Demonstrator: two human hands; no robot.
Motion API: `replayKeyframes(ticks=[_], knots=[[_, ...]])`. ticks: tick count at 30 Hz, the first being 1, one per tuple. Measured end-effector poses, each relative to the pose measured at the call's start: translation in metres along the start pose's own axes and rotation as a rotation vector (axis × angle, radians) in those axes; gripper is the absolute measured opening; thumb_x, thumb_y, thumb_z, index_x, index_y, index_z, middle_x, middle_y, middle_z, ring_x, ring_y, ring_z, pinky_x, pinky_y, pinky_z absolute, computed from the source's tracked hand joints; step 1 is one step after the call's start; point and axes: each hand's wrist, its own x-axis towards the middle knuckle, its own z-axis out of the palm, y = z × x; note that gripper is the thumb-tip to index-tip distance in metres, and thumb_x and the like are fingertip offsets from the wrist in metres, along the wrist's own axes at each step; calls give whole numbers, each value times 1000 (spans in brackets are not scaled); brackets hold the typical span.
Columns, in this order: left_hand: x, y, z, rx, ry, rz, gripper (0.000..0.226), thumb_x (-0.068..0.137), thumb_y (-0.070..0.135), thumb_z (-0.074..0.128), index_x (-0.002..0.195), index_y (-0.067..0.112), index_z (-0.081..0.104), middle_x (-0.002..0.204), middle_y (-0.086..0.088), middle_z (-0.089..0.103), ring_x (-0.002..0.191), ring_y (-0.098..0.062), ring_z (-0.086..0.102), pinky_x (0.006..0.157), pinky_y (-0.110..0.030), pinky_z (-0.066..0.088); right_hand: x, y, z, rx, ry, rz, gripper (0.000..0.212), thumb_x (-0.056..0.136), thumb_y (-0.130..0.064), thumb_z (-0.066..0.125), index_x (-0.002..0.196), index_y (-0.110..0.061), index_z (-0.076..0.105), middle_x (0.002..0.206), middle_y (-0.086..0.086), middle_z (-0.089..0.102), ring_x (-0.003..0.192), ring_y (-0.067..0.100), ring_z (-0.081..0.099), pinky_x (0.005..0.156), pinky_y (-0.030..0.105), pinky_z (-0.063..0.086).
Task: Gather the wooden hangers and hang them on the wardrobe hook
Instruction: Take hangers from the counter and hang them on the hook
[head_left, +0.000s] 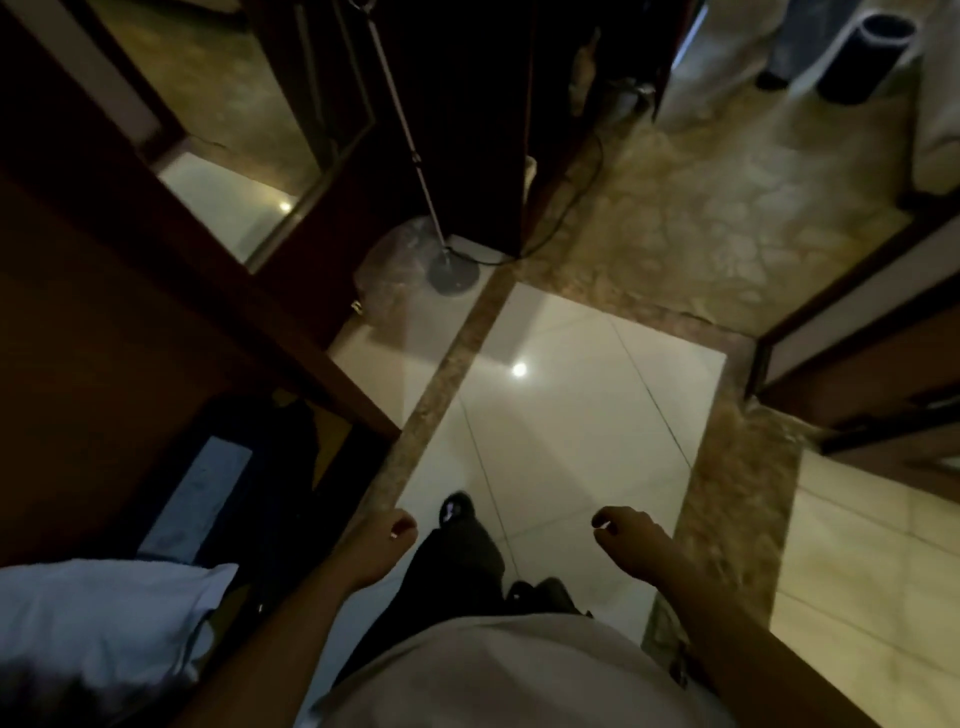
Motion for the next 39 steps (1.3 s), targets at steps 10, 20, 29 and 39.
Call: replayKeyframes(ticks=[10,20,29,39], knots=[[111,25,-40,50,-158,-145,18,96,16,46,83,20,56,98,-10,60,92,-21,56,78,-28,44,65,23,-31,439,-19,308,28,96,-12,44,115,-1,59,91,14,63,64,16,58,50,19,38],[228,118,-125,217,-282,-33,7,96,22,46,94,18,52,101,-5,53,94,-16,51,71,-21,40,160,-53,-164,445,105,179,28,94,-12,47,116,0,60,96,15,64,85,28,63,82,37,52],[315,202,-183,214,-197,-42,21,94,23,48,103,10,61,107,-15,65,96,-27,61,84,-33,50,240,-83,-292,423,139,45,28,95,-15,46,116,-5,61,114,15,64,100,29,61,88,34,46],[407,357,-183,173,-180,-108,11,95,17,48,93,11,57,97,-16,64,91,-29,61,87,-36,48,310,21,-401,507,54,182,23,93,-15,48,108,-8,63,100,11,64,93,29,62,91,41,51]])
